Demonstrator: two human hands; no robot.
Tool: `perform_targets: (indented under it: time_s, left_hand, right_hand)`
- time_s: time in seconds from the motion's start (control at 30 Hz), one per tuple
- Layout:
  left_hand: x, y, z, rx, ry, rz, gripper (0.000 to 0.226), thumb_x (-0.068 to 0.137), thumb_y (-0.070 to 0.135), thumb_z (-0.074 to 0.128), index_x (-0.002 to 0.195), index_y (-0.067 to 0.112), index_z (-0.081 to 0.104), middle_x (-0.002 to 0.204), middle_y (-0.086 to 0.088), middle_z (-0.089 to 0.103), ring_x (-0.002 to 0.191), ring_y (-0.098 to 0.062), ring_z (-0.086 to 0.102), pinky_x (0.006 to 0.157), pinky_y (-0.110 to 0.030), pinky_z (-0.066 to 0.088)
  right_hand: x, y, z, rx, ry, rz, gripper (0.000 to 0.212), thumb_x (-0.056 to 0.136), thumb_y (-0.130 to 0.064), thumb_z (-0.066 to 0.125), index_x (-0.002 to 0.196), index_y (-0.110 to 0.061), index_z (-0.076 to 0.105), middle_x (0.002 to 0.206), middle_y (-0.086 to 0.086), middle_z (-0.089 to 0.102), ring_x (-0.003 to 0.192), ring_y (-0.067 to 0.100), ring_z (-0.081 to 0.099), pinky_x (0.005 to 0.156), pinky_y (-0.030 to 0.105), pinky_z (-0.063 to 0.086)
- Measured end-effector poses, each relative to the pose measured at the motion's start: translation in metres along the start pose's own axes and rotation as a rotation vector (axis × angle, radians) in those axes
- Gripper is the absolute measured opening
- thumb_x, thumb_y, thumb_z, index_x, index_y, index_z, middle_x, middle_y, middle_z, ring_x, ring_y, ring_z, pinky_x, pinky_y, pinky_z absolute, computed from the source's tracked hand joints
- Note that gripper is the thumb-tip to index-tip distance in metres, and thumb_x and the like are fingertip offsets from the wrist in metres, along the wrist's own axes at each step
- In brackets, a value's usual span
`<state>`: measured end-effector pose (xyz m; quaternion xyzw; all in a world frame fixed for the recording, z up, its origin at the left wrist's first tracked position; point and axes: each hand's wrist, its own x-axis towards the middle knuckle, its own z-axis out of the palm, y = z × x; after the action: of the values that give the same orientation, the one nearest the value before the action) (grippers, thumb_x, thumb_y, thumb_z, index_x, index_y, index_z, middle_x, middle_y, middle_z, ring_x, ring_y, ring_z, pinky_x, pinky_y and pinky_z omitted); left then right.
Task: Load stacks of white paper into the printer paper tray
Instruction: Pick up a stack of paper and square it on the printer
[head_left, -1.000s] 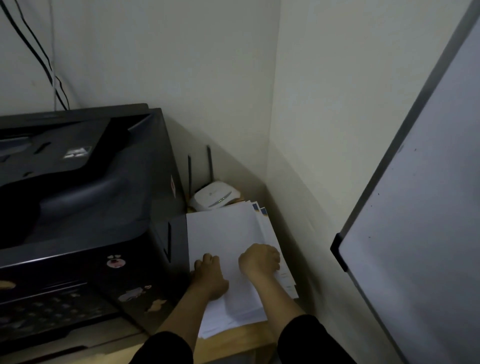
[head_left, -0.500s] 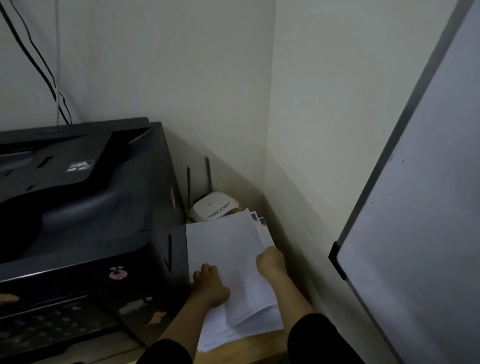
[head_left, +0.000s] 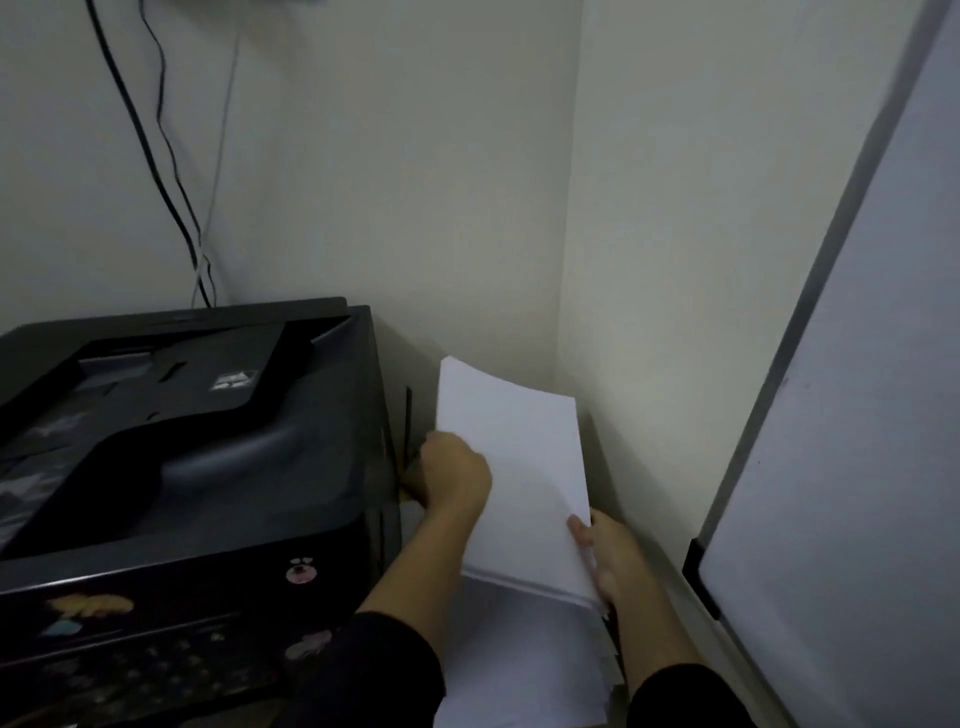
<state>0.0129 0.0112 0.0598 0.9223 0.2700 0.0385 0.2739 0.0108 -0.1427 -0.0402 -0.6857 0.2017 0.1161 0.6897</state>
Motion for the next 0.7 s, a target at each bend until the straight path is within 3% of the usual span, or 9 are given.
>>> perform_targets:
  time_s: [0.13, 0.23, 0.3, 0.4, 0.53, 0.6, 0.67, 0.7]
  left_hand:
    - [-0.007, 0.033, -0.043, 0.068, 0.128, 0.184, 0.034, 0.096, 0.013, 0.046, 0.126, -0.003, 0.044, 0.127, -0.017, 0.058, 0.113, -0.028, 0.061, 0.087, -0.033, 0.052]
    - [-0.001, 0.042, -0.082, 0.087, 0.194, 0.271, 0.039, 0.096, 0.012, 0.046, 0.131, -0.004, 0.040, 0.131, -0.017, 0.055, 0.116, -0.028, 0.060, 0.088, -0.032, 0.051]
    - [0.007, 0.040, -0.113, 0.106, 0.233, 0.321, 0.037, 0.097, 0.010, 0.044, 0.131, -0.005, 0.041, 0.134, -0.016, 0.051, 0.118, -0.029, 0.057, 0.090, -0.032, 0.050]
    - [0.020, 0.023, -0.163, 0.072, 0.235, 0.313, 0.032, 0.098, 0.007, 0.040, 0.126, -0.004, 0.050, 0.134, -0.017, 0.049, 0.120, -0.031, 0.054, 0.094, -0.034, 0.048]
    - [0.039, -0.022, -0.220, -0.015, 0.229, 0.217, 0.028, 0.097, 0.006, 0.041, 0.117, -0.004, 0.058, 0.129, -0.019, 0.056, 0.118, -0.033, 0.055, 0.094, -0.037, 0.047]
    - [0.049, -0.052, -0.242, -0.018, 0.236, 0.191, 0.028, 0.096, 0.006, 0.042, 0.114, -0.004, 0.060, 0.125, -0.018, 0.059, 0.115, -0.033, 0.057, 0.092, -0.037, 0.048]
    - [0.059, -0.084, -0.260, -0.007, 0.228, 0.166, 0.028, 0.096, 0.006, 0.041, 0.114, -0.005, 0.060, 0.124, -0.019, 0.059, 0.114, -0.033, 0.057, 0.090, -0.037, 0.048]
    - [0.064, -0.101, -0.269, -0.001, 0.216, 0.152, 0.028, 0.097, 0.007, 0.040, 0.115, -0.005, 0.059, 0.125, -0.019, 0.058, 0.114, -0.033, 0.057, 0.091, -0.037, 0.048]
  right_hand:
    - [-0.010, -0.035, 0.012, 0.129, -0.027, -0.016, 0.037, 0.092, -0.005, 0.056, 0.127, 0.008, 0.052, 0.126, 0.024, 0.059, 0.105, 0.034, 0.057, 0.094, 0.046, 0.045]
    - [-0.008, -0.072, 0.025, 0.143, -0.024, -0.056, 0.051, 0.087, -0.010, 0.064, 0.132, 0.007, 0.049, 0.132, 0.022, 0.056, 0.116, 0.039, 0.054, 0.101, 0.051, 0.043]
    - [-0.019, -0.105, 0.036, 0.096, -0.044, -0.098, 0.050, 0.085, -0.013, 0.067, 0.127, 0.010, 0.051, 0.126, 0.023, 0.058, 0.113, 0.041, 0.055, 0.099, 0.053, 0.043]
    - [-0.055, -0.156, 0.062, -0.005, -0.073, -0.162, 0.038, 0.090, -0.008, 0.060, 0.121, 0.013, 0.052, 0.113, 0.019, 0.059, 0.102, 0.034, 0.054, 0.090, 0.041, 0.043]
    - [-0.093, -0.205, 0.115, -0.212, -0.071, -0.293, 0.042, 0.092, -0.005, 0.058, 0.129, 0.012, 0.048, 0.133, 0.021, 0.053, 0.115, 0.033, 0.051, 0.088, 0.037, 0.039]
    - [-0.111, -0.216, 0.146, -0.334, -0.078, -0.340, 0.035, 0.092, -0.006, 0.058, 0.122, 0.011, 0.052, 0.107, 0.021, 0.058, 0.090, 0.032, 0.053, 0.074, 0.029, 0.045]
    - [-0.131, -0.219, 0.182, -0.397, -0.093, -0.330, 0.011, 0.093, -0.004, 0.057, 0.091, 0.006, 0.056, 0.070, 0.009, 0.042, 0.057, 0.019, 0.037, 0.042, 0.018, 0.036]
    - [-0.135, -0.219, 0.200, -0.397, -0.075, -0.333, 0.020, 0.094, -0.004, 0.056, 0.076, 0.003, 0.051, 0.064, 0.005, 0.035, 0.051, 0.016, 0.029, 0.030, 0.017, 0.029]
